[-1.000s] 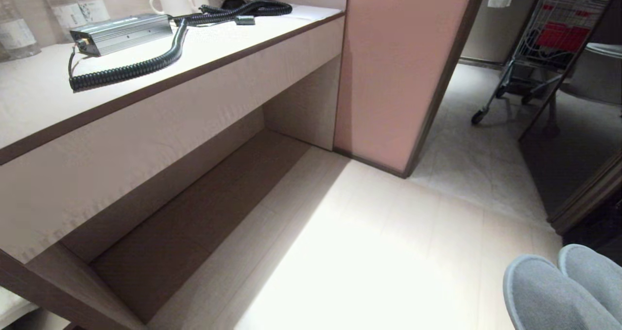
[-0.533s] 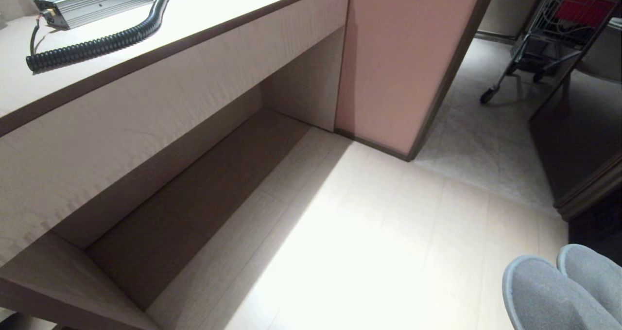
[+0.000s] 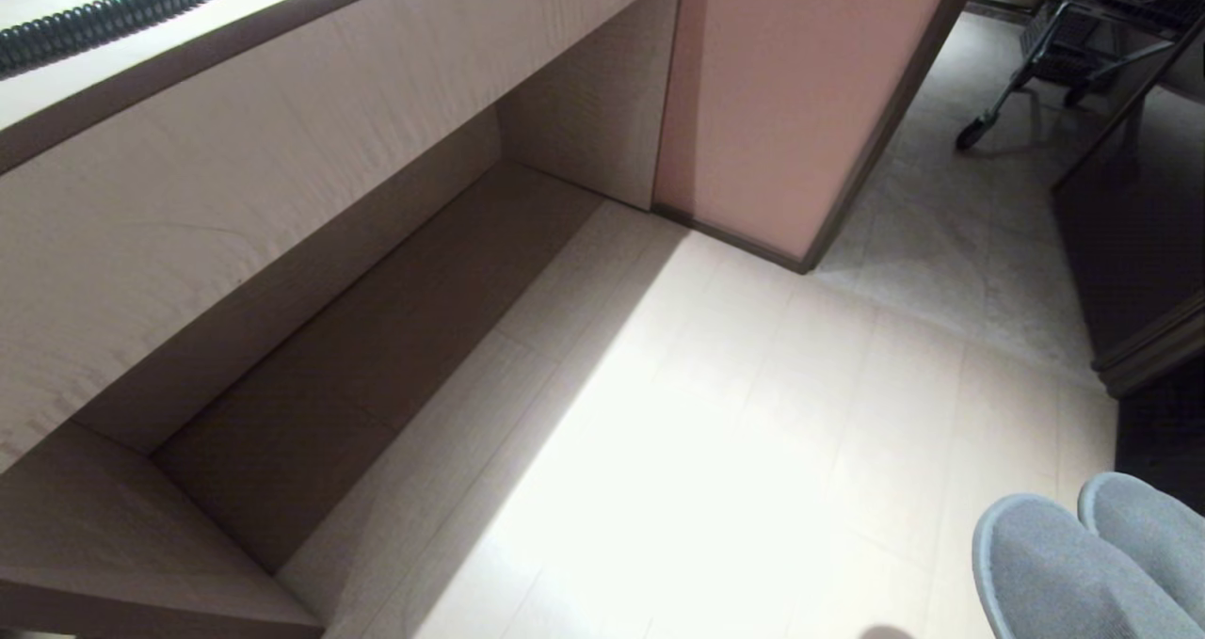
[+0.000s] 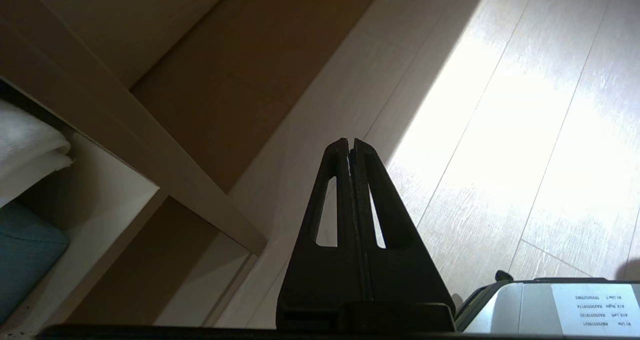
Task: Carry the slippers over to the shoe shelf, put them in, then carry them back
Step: Place the slippers on the floor
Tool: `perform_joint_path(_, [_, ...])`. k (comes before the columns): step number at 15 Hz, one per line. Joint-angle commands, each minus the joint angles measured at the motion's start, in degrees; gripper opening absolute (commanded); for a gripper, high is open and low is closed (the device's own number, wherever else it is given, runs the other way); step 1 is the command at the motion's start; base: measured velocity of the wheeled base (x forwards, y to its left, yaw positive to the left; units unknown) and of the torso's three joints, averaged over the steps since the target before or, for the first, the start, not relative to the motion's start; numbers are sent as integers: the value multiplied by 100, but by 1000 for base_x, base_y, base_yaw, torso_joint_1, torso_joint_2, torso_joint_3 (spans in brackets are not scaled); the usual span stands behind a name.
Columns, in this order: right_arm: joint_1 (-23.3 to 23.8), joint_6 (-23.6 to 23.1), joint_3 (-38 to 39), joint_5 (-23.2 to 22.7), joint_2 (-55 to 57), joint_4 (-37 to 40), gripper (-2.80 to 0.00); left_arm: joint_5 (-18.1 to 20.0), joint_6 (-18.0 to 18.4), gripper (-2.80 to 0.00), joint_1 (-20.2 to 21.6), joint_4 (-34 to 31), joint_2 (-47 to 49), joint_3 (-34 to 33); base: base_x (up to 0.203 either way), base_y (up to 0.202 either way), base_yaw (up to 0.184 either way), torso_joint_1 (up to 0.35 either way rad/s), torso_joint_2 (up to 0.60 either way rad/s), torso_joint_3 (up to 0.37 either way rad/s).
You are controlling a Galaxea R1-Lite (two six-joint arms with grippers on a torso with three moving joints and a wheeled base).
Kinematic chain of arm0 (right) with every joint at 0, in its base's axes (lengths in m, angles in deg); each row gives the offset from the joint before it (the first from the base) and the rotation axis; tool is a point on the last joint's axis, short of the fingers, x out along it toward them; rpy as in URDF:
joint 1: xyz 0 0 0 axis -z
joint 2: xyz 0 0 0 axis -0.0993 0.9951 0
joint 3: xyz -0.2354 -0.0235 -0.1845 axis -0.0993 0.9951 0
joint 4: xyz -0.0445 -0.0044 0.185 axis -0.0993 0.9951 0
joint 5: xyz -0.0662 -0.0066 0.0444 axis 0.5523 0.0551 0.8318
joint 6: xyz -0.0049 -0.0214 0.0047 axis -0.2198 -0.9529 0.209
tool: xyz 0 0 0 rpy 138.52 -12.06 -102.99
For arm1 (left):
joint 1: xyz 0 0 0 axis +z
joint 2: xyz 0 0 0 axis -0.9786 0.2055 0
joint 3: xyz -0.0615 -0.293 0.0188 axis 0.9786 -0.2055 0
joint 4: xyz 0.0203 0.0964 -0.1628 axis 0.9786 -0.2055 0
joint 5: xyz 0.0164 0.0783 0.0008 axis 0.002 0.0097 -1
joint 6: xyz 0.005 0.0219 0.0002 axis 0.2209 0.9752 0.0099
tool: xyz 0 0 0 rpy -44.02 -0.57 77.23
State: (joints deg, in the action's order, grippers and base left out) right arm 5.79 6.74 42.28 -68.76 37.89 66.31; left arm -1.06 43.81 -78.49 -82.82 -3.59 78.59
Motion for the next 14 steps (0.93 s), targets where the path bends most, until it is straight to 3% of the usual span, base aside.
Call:
perform_joint_path(1, [-1, 3, 9, 0, -1, 0, -280, -2, -4, -280, 0, -1, 9, -9, 0, 0, 0, 6, 6, -201])
perform_joint_path(14, [-1, -5, 9, -9, -1, 0, -280, -2, -4, -280, 0, -1, 9, -9, 0, 0, 0, 2, 3, -196])
